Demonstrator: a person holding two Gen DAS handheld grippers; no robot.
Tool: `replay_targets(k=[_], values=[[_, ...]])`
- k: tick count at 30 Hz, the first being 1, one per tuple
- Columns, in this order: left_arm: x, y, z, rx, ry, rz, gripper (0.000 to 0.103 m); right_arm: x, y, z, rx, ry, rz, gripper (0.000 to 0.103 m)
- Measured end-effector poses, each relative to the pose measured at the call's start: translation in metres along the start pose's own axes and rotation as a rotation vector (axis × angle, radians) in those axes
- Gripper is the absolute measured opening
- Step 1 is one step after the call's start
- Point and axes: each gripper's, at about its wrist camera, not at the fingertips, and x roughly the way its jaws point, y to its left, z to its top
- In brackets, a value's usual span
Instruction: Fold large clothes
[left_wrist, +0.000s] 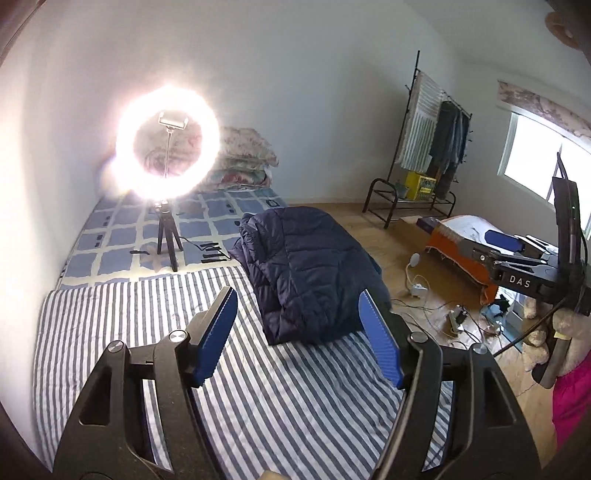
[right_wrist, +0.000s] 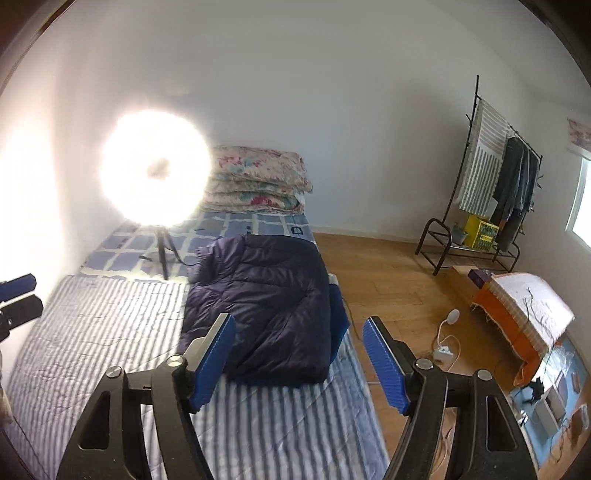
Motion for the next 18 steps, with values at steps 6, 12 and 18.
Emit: replay_targets(k=[6, 12, 18], values=[[-0.067, -0.02, -0.035, 0.044, -0.054, 0.01, 0.087, -0.066, 0.013, -0.034, 0.011, -0.065, 0.016, 0.081], [-0.106, -0.035, -0.073, 0.079, -0.072, 0.019, 0.099, -0.11, 0.024, -0.069, 0.013, -0.127, 0.018, 0.09], [-0.12, -0.04, -0.1, 0.08, -0.06, 0.032, 0.101, -0.119, 0.03, -0.096, 0.024, -0.152, 0.01, 0.094]])
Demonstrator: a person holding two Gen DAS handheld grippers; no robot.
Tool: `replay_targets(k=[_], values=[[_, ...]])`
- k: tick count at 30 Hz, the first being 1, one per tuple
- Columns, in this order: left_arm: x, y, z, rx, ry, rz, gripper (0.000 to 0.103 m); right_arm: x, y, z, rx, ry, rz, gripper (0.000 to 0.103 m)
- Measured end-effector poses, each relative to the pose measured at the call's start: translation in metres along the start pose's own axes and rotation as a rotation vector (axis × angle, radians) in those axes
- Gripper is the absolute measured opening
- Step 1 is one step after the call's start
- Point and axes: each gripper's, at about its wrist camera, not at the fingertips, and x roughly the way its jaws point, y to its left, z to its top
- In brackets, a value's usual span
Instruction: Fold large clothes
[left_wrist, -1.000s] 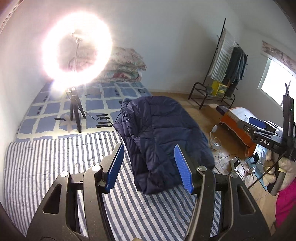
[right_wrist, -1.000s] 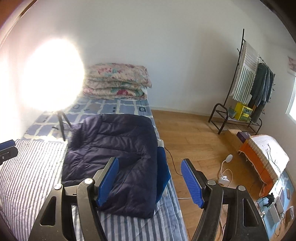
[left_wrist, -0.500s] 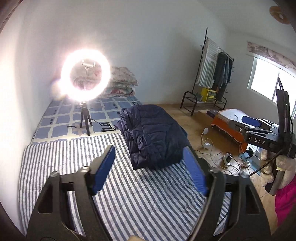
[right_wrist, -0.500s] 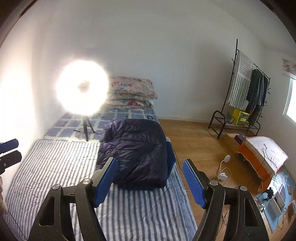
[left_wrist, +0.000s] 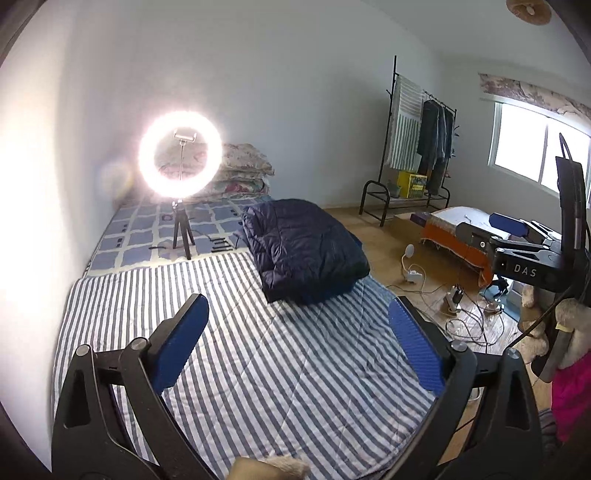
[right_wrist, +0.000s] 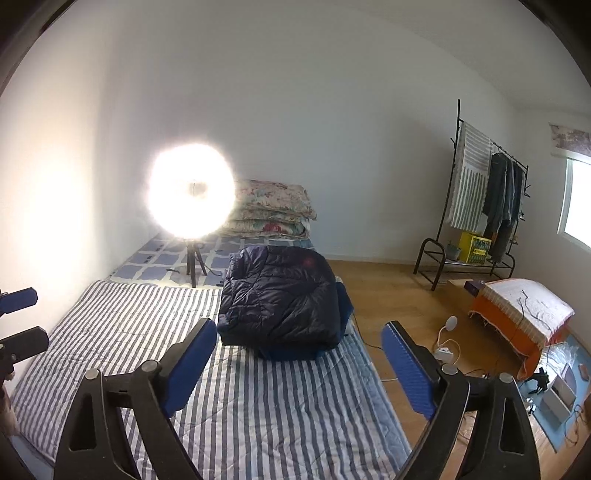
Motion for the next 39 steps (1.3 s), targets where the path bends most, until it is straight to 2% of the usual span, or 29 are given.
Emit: replay_targets(k=[4, 7, 11, 18, 27, 39], values=[[0.0, 0.001, -0.013, 0.003, 0.003, 0.036, 0.103, -0.001, 0.004, -0.015, 0.008, -0.005, -0.006, 0.101], [-0.001, 0.0, -0.021, 0.024, -0.003, 0.083, 0.103, 0.001, 0.007, -0.025, 0.02, -0.015, -0.014, 0.103], [0.0, 0.009, -0.036, -0.038, -0.042, 0.131, 0.103, 0.009, 0.012, -0.035, 0.023, 0.006, -0.001, 0.103], [0.021, 0.018, -0.051, -0.009, 0.009, 0.167, 0.103, 0.02, 0.014, -0.051, 0.083, 0.005, 0.0, 0.103], [0.038, 0.024, -0.064, -0.003, 0.05, 0.199, 0.103, 0.043, 0.015, -0.071, 0.09, 0.042, -0.022, 0.103], [0.048, 0.03, -0.071, -0.003, 0.059, 0.236, 0.103, 0.056, 0.016, -0.081, 0.095, 0.067, -0.038, 0.103]])
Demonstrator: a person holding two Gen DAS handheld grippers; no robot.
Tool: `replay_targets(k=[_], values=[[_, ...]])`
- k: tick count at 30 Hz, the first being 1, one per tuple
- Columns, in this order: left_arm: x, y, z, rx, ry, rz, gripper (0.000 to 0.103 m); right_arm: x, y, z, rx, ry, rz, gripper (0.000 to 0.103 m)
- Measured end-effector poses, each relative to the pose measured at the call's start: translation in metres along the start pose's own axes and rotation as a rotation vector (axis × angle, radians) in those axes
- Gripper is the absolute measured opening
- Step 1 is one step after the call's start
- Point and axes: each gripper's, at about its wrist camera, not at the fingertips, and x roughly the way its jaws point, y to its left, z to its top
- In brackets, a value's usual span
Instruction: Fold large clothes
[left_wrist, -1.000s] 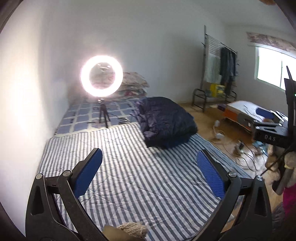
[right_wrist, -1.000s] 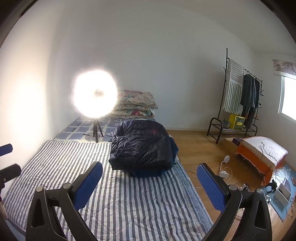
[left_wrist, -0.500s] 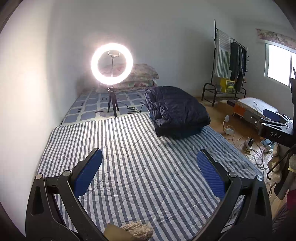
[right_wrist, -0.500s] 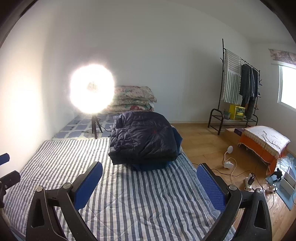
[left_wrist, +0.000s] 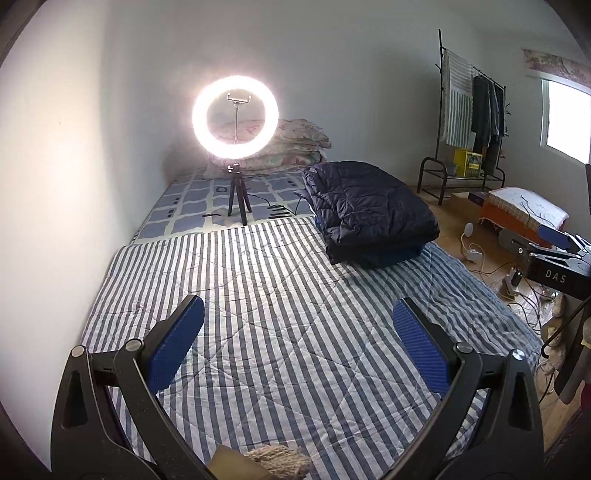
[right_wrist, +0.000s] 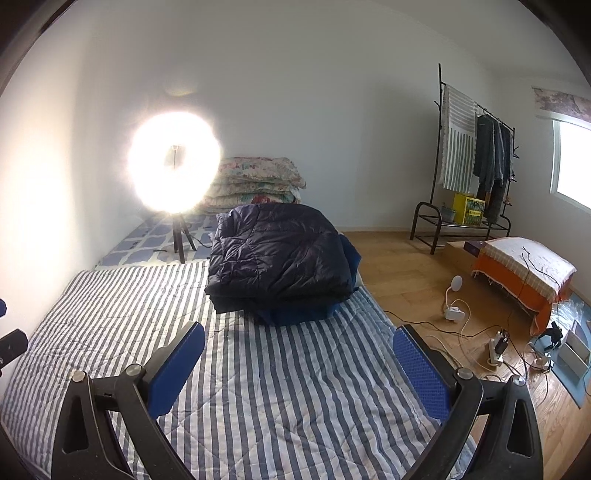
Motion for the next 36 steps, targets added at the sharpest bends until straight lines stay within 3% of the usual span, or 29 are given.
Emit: replay_targets(k=[36], values=[[0.0011, -0.0029, -0.0031, 0.008, 0.0, -0.006, 0.103, 0.0066, 0.0046, -0.0002, 0.037, 0.026, 0.024, 0.103]])
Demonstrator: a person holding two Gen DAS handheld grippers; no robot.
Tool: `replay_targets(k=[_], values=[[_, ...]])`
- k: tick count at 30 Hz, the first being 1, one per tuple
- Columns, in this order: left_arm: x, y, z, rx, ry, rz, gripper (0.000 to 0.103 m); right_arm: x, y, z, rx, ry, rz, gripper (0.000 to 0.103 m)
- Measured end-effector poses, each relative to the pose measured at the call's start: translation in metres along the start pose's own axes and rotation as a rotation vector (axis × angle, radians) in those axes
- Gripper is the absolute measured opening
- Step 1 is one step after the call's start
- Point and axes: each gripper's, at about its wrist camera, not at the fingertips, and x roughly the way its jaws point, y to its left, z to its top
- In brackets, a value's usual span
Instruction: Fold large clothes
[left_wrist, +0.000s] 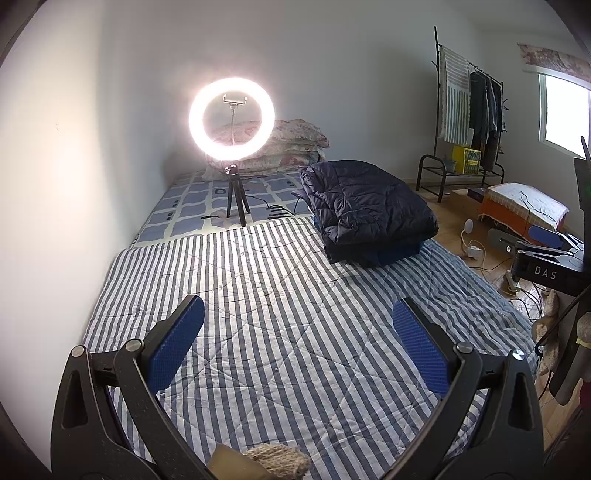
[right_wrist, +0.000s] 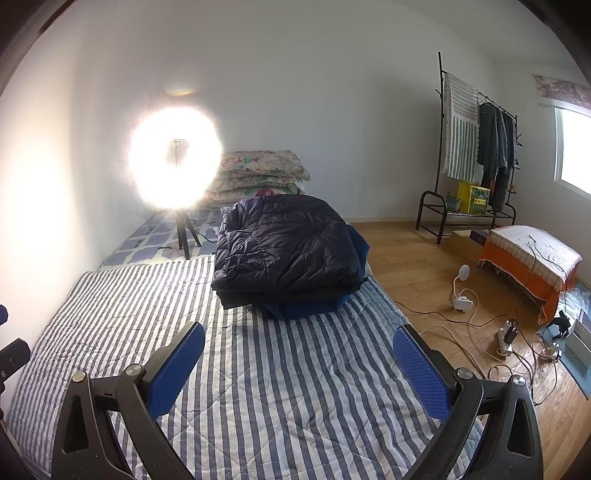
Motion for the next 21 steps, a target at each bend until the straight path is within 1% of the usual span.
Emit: replay_targets(k=[21], values=[[0.0003, 0.0018, 0.0008, 0.014, 0.003, -0.002, 0.103, 0.0028, 0.0085, -0.0031, -0.003, 0.011, 0.01, 0.103]])
